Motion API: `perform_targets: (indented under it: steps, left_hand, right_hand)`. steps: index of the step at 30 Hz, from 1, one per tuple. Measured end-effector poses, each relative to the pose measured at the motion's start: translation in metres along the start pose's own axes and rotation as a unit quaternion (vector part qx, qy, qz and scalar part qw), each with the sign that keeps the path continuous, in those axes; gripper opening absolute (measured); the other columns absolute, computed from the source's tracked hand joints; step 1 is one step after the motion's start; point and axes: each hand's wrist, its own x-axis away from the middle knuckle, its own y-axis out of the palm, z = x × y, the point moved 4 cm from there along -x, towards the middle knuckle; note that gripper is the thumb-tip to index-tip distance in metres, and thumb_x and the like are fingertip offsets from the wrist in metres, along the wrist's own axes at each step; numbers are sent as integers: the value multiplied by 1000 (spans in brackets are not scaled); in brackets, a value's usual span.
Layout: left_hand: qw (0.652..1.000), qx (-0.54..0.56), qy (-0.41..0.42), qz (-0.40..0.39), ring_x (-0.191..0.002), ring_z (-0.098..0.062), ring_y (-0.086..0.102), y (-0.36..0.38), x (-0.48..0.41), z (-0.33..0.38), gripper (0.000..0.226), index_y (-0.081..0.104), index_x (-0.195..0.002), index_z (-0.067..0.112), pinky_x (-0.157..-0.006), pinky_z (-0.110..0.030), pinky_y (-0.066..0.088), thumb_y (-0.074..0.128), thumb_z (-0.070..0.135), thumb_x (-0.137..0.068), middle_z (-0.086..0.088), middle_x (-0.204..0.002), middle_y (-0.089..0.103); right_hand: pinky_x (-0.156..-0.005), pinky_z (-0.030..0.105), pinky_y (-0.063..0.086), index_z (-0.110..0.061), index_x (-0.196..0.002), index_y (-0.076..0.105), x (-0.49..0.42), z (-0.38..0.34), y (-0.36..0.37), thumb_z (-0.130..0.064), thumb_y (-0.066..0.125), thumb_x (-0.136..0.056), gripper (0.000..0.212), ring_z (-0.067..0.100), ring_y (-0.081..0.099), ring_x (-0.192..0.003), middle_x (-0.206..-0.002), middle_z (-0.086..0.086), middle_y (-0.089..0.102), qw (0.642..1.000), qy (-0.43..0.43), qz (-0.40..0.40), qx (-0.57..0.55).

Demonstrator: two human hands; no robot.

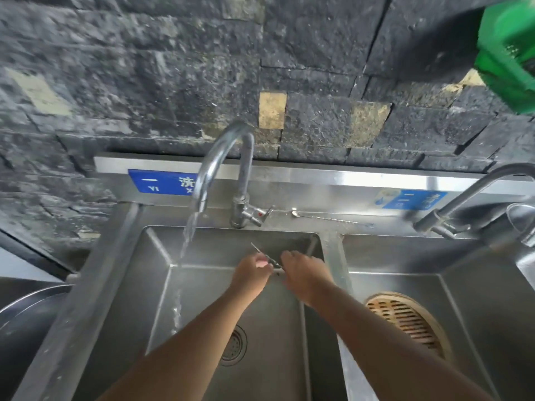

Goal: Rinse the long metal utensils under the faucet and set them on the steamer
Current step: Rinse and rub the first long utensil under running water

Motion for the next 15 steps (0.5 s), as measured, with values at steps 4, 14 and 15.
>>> perform_targets:
  steps: [4,14,15]
  left_hand:
    - [991,128,-39,27,-83,-31,72,-35,47,-28,11,68,-84,13,-75,-47,57,63,13,-75,-10,-88,75]
    - [963,210,-67,154,-60,-22,63,-104,89,-76,13,62,-66,16,-58,-38,52,59,11,-78,-2,-63,68]
    - [966,199,-63,154,-59,-25,60,-109,88,-78,17,60,-63,15,-60,-43,54,56,9,-79,-5,-61,65]
  right_hand:
    - [-73,39,50,-16,-108,53,16,-67,12,-25,53,-86,23,36,68,-98,-112,7,67,999,-12,9,-29]
    - [-64,34,42,-15,-98,52,35,-171,23,-23,50,-93,9,32,67,-86,-99,6,67,991,-9,46,-123]
    - [-63,33,42,-15,-97,53,37,-175,22,-24,50,-94,10,32,67,-85,-98,7,67,990,-11,50,-133]
